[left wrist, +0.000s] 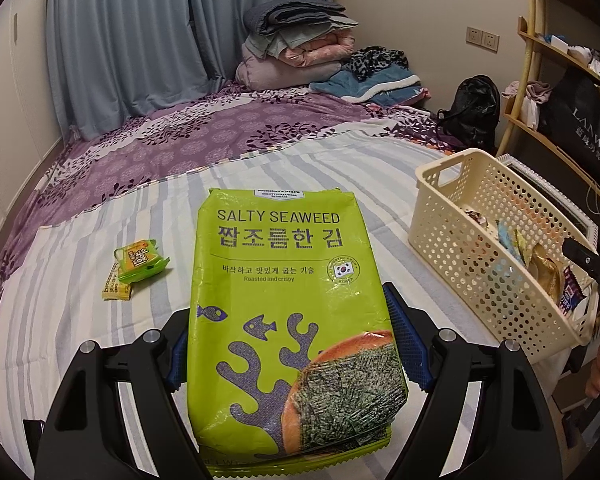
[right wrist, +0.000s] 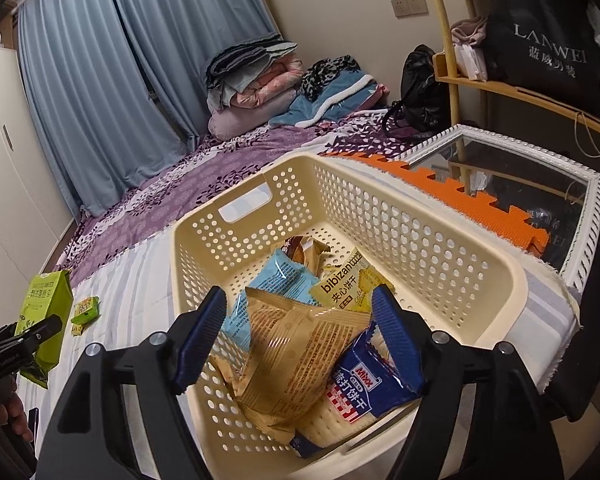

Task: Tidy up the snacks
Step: 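Carry the green seaweed bag into the basket and open the left gripper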

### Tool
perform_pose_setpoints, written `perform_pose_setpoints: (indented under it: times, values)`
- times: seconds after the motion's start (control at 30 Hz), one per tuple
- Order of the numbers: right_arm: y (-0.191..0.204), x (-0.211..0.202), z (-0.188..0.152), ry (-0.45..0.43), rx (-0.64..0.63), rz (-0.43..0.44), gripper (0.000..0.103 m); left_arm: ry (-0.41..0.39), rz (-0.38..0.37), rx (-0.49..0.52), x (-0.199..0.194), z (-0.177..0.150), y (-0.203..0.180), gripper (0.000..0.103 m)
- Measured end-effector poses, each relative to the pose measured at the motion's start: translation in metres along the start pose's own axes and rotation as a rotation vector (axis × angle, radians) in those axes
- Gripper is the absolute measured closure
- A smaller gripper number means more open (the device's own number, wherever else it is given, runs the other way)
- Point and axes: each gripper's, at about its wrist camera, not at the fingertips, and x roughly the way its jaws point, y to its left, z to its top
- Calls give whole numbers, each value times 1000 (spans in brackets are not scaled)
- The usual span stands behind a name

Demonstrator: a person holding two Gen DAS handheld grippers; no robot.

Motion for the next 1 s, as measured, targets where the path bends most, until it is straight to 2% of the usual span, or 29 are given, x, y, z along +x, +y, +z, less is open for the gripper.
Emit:
perform_pose_setpoints:
  times: [0.23,0.37,0.6,1.0]
  values:
    - [-5,-14,0,-46,-17,-28,28,-11,-45,59,6,14,-29,22]
    - [-10,-19,-1,-60,-17,-42,28,-16,-108,91,8,27,-54,22]
    - [-15,-19,-3,-56,-12,-40,28,-8,-209,143,20,49,-99,21]
    - [-14,-16,-6,-52,-21,-34,28,13,-320,195,54,76,-164,21]
